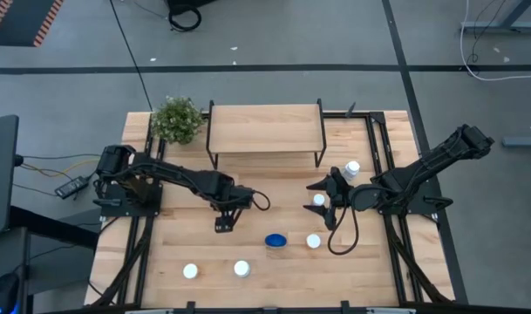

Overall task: Pick and place medicine bottles onto shelf by color
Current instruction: Put the top orange pill bottle on the shelf

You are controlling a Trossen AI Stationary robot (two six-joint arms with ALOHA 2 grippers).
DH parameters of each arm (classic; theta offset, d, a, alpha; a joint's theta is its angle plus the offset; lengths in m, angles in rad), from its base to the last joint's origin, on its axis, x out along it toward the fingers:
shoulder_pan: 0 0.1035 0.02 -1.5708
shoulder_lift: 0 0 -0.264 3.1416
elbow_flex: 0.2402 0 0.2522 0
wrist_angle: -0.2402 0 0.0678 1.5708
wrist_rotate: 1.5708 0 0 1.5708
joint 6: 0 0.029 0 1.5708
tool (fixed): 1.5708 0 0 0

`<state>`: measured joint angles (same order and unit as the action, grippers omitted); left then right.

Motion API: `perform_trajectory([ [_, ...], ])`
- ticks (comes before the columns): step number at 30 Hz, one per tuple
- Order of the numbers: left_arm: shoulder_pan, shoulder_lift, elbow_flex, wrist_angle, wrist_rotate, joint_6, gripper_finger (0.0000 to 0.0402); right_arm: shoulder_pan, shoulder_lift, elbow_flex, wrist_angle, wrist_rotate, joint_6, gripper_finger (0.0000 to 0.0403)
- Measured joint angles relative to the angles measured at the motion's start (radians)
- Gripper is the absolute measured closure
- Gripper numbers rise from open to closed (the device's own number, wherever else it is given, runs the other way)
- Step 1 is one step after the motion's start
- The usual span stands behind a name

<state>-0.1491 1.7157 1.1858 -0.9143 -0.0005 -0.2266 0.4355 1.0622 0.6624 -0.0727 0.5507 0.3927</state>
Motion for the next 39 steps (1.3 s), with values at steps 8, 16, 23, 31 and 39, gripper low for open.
perform_trajectory([
  [8,0.000,0.001,-0.071,0.032,-0.026,0.001,0.0106,0.000,0.000,0.000,0.000,-0.002,0.001,0.0098],
  [16,-0.001,0.001,-0.081,0.044,-0.025,-0.003,0.0124,0.000,0.000,0.000,0.000,-0.002,0.000,0.0098],
  [23,-0.001,0.001,-0.026,0.042,-0.003,0.002,0.0129,0.000,0.000,0.000,0.000,-0.002,0.000,0.0098],
  [31,-0.001,0.001,-0.036,0.043,-0.003,0.003,0.0129,0.000,0.000,0.000,0.000,-0.002,0.000,0.0098],
  [39,0.002,0.001,-0.037,0.049,-0.048,0.010,0.0163,0.000,0.000,0.000,0.000,-0.002,0.000,0.0098],
])
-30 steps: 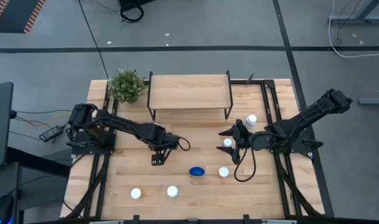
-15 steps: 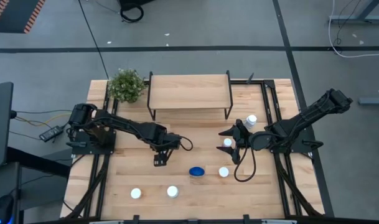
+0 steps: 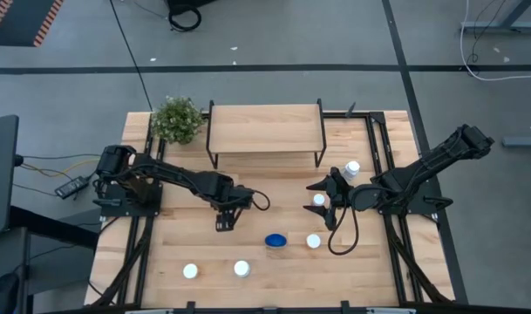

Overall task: Pick and place medicine bottles onto shelf by color
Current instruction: Put the top orange pill bottle on the shelf

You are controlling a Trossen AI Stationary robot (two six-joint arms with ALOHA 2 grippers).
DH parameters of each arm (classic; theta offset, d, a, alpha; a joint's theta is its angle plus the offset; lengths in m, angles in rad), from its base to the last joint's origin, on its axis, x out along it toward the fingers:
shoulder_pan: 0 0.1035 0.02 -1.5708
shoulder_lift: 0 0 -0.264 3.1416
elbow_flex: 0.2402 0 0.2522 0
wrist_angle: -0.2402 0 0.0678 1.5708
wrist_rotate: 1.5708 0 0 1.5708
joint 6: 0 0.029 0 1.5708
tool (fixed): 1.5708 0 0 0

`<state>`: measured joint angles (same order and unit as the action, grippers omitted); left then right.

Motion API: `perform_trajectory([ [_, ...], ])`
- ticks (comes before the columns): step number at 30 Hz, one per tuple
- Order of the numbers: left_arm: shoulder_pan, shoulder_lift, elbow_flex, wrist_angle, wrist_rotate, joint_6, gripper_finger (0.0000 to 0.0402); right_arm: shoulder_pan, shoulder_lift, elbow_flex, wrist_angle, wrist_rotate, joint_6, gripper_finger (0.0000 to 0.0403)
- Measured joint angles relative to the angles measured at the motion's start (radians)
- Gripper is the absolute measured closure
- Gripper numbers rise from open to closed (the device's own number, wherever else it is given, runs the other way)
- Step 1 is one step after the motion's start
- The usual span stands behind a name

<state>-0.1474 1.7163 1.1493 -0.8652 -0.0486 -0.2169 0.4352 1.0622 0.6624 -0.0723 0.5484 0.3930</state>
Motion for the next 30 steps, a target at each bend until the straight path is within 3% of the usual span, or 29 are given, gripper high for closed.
perform_trajectory([
  [3,0.001,-0.002,0.000,-0.006,0.000,0.000,0.0191,0.000,0.000,0.000,0.000,0.000,0.000,0.0098],
  [8,0.001,-0.001,0.013,-0.085,0.001,0.004,0.0194,0.000,0.000,0.000,0.000,0.000,0.000,0.0098],
  [14,0.003,-0.001,0.087,-0.188,0.000,0.046,0.0162,-0.001,0.000,0.000,0.000,0.000,-0.003,0.0098],
  [22,0.104,-0.001,0.349,-0.365,-0.014,0.152,0.0194,-0.001,0.000,0.000,0.001,0.020,-0.015,0.0098],
  [30,0.290,-0.001,0.608,-0.541,-0.065,0.284,0.0164,0.000,0.000,0.000,0.027,0.010,-0.002,0.0098],
])
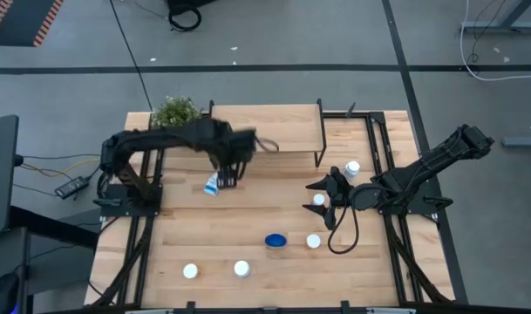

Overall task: Pick and place medicine bottles onto shelf by color
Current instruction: Put the top orange pill bottle on the shelf

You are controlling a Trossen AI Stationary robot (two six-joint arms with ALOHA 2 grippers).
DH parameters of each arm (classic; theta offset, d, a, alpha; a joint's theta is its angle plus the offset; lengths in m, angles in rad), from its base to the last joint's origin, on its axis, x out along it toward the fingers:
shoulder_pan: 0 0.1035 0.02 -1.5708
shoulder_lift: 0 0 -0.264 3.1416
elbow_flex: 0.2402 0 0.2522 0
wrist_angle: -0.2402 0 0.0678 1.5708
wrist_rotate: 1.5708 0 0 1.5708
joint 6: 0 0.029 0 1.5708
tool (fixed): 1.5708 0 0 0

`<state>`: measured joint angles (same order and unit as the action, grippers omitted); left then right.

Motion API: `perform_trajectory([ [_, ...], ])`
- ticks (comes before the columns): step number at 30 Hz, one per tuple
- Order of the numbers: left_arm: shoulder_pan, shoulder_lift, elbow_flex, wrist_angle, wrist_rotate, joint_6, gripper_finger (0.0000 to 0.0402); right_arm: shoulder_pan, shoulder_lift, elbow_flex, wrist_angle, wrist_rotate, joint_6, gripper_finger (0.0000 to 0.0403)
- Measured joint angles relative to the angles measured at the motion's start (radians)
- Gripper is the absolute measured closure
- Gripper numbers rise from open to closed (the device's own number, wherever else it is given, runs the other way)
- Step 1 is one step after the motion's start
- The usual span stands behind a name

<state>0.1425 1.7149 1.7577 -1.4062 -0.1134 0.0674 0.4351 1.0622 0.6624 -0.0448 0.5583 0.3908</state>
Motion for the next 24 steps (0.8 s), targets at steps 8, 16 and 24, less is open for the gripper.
perform_trajectory([
  [8,0.171,0.000,0.150,-0.072,-0.041,0.135,0.0188,0.000,0.000,0.000,0.000,-0.002,0.001,0.0098],
  [16,0.321,0.001,0.126,-0.035,-0.041,0.280,0.0163,0.000,0.000,0.000,0.003,-0.002,0.002,0.0098],
  [24,0.420,0.040,0.110,0.015,-0.010,0.332,0.0177,0.000,0.000,0.000,0.008,-0.002,0.002,0.0098],
])
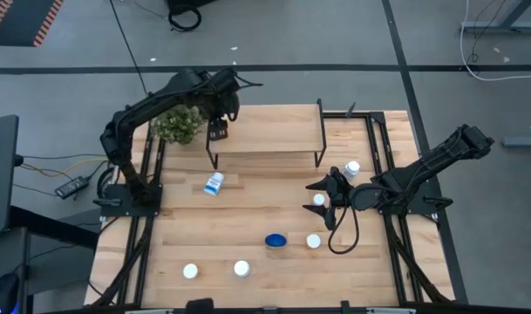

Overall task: Pick and place medicine bottles onto shelf by color
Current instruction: Put the top orange pill bottle on the shelf

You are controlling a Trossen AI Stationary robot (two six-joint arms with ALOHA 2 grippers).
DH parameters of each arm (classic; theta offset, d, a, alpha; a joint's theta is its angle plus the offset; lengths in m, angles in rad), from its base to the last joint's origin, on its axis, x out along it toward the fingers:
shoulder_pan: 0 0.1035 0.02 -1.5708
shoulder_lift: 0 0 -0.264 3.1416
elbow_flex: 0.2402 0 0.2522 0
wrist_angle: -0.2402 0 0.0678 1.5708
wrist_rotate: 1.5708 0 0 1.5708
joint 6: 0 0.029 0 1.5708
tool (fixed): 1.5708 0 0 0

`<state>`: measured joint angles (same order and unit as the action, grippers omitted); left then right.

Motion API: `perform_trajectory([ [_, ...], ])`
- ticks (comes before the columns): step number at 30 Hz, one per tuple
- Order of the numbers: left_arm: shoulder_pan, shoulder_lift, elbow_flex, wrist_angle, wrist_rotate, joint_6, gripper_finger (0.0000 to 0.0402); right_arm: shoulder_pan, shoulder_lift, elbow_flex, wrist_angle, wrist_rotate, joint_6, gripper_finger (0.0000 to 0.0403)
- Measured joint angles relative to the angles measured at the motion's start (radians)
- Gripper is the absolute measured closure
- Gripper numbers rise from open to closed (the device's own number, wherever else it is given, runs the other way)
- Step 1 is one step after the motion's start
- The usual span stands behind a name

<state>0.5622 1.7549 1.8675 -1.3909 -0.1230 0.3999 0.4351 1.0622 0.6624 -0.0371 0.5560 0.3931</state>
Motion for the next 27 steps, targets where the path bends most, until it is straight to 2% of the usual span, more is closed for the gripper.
perform_trajectory([
  [10,0.035,0.039,0.000,0.011,-0.017,0.031,0.0215,0.000,0.000,0.000,0.010,-0.004,-0.001,0.0098],
  [19,0.020,0.038,0.000,0.010,-0.053,0.017,0.0204,0.000,0.000,0.000,0.010,-0.004,-0.015,0.0098],
  [27,0.032,0.038,0.011,0.114,-0.220,0.121,0.0188,0.000,0.000,0.000,0.010,-0.004,-0.015,0.0098],
])
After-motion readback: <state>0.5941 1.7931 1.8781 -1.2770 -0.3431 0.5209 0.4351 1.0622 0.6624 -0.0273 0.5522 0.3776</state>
